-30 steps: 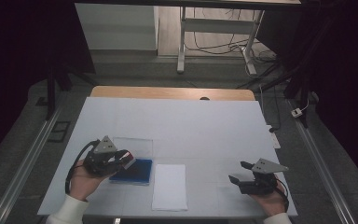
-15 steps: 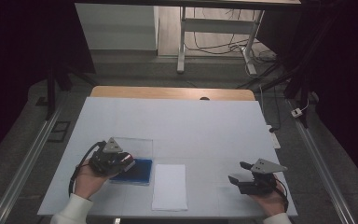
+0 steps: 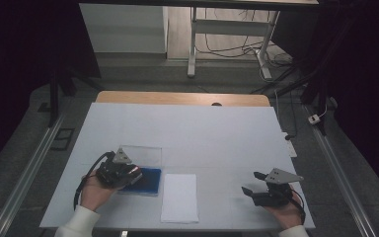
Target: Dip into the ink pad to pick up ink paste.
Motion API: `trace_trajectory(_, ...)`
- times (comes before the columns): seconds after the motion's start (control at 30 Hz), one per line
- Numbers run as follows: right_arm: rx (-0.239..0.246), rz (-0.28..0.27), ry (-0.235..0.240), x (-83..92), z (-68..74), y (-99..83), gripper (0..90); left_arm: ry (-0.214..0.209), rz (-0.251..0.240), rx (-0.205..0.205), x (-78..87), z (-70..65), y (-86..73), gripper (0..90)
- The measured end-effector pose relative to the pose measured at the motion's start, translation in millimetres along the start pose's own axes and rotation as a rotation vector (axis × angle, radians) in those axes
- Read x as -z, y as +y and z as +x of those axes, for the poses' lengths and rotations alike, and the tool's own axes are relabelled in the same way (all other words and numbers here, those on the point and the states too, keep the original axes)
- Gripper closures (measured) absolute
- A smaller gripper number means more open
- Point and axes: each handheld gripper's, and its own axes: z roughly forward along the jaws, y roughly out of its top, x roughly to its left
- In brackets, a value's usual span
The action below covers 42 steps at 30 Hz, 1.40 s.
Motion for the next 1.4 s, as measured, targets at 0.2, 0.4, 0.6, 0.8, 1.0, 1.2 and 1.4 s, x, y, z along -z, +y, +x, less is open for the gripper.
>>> trace_trajectory(0.2, 0.003, 0.006, -0.001, 0.1, -0.2, -0.2, 25.6, 0.002, 0.004, -0.003, -1.1, -0.5, -0.2, 70.6)
trace_trajectory(0.4, 0.004, 0.008, -0.003, -0.2, 0.1, -0.3, 25.6, 0.013, 0.016, -0.005, -1.5, -1.7, -0.4, 70.6)
trace_trajectory(0.6, 0.001, 0.009, 0.003, -1.1, 0.2, -0.6, 25.6, 0.019, 0.029, -0.011, -1.9, -2.9, 0.9, 70.8)
trace_trajectory(0.8, 0.002, 0.014, 0.007, -1.5, 0.4, -0.4, 25.6, 0.029, 0.050, -0.017, -2.2, -4.8, 3.2, 70.9)
trace_trajectory(1.0, 0.002, 0.011, 0.008, -3.3, 1.3, -0.1, 25.7, 0.046, 0.102, -0.020, -6.2, -8.2, 8.4, 71.1)
trace_trajectory(1.2, 0.009, 0.022, -0.001, -3.2, 2.9, 0.8, 25.7, 0.035, 0.085, -0.015, -6.9, -6.2, 5.2, 71.2)
trace_trajectory(1.4, 0.006, 0.017, 0.007, -3.5, 2.0, 0.2, 25.7, 0.046, 0.087, -0.024, -7.4, -8.3, 5.6, 71.3)
